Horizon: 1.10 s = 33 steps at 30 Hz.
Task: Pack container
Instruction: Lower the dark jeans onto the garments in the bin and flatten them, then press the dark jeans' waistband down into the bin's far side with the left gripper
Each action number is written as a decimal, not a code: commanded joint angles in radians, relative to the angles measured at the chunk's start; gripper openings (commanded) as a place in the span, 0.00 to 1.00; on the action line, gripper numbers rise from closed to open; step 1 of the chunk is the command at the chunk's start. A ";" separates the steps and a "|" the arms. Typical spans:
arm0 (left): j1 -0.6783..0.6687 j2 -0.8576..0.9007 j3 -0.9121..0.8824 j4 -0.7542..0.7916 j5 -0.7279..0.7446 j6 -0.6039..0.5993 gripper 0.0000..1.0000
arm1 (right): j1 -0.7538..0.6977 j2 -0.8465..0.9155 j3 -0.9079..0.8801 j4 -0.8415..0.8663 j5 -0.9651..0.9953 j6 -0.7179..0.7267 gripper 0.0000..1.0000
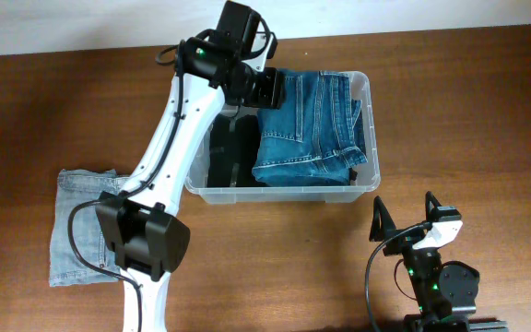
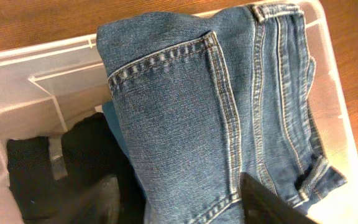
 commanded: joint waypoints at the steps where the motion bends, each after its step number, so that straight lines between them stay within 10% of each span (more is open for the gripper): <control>1: -0.014 -0.007 0.025 -0.002 -0.043 0.035 0.48 | -0.006 -0.008 -0.007 -0.004 0.008 -0.010 0.98; 12: -0.013 0.134 0.025 0.067 -0.085 0.035 0.15 | -0.006 -0.008 -0.007 -0.004 0.008 -0.010 0.99; 33: -0.122 0.215 0.071 -0.019 -0.096 0.076 0.06 | -0.006 -0.008 -0.007 -0.004 0.008 -0.010 0.98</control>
